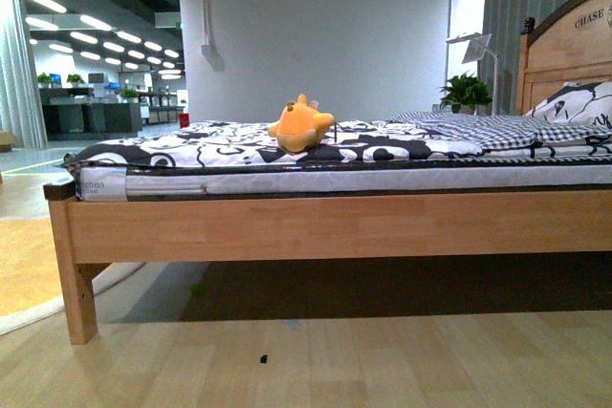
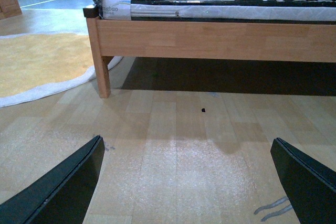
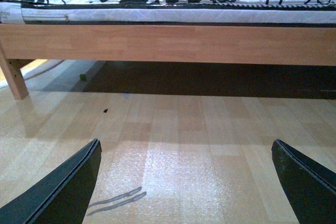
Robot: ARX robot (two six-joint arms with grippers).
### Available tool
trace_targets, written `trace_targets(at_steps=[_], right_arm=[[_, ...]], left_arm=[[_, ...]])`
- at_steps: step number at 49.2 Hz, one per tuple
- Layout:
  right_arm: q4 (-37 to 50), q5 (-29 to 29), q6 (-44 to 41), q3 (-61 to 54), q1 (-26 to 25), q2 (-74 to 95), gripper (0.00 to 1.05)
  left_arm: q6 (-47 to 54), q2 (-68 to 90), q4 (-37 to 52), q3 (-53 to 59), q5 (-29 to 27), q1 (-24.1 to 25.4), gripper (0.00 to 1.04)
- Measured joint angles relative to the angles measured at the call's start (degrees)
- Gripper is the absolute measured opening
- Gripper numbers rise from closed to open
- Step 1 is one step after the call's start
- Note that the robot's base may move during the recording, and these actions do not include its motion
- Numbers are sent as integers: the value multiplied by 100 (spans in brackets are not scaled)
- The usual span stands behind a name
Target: Put away toys
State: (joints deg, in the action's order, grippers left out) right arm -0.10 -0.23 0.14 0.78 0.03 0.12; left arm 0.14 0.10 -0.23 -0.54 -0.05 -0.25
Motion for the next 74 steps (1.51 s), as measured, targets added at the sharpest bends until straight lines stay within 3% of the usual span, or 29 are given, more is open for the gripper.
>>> trace_targets(at_steps=[74], right_arm=[[0, 24, 0, 0, 0, 0, 98]], left_arm=[[0, 0, 0, 0, 13, 0, 98]])
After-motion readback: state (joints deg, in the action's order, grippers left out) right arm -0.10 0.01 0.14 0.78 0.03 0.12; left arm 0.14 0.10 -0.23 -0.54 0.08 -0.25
